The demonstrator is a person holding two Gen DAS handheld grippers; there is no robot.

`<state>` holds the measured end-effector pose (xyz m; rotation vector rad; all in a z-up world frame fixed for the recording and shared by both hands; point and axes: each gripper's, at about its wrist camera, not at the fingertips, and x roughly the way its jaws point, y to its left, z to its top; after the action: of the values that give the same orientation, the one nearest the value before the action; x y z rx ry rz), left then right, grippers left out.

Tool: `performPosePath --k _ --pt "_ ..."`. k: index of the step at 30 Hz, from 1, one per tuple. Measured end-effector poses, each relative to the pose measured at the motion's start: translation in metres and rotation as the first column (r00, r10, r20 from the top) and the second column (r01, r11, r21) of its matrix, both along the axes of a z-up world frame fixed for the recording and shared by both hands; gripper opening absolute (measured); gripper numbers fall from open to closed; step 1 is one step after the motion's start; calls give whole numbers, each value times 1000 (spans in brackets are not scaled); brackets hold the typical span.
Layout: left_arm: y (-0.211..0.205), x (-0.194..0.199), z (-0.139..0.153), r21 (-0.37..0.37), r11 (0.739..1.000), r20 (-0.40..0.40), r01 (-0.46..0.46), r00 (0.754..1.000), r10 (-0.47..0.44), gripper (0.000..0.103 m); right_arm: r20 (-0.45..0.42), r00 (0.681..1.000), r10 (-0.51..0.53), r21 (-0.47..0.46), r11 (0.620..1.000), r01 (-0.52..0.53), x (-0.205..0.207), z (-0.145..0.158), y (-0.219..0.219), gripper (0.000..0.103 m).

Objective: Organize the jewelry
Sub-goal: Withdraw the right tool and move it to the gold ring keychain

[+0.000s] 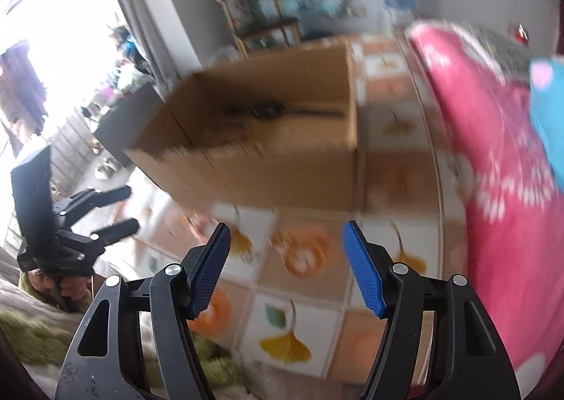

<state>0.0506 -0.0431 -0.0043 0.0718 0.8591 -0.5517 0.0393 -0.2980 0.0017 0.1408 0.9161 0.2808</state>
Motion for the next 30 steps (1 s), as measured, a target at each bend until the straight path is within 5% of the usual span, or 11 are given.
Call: performPosePath --k 9,24,30 --pt "-1 -2 -41 71 997 -67 -37 997 42 78 -114 993 -11 4 1000 12 5 -43 14 63" --pt "-22 2 -58 112 993 -69 -25 997 33 78 -162 986 32 20 999 -29 17 -69 39 63" --pt "-27 7 -57 125 992 -36 -31 999 35 70 -160 986 39 45 998 -32 26 -71 43 52"
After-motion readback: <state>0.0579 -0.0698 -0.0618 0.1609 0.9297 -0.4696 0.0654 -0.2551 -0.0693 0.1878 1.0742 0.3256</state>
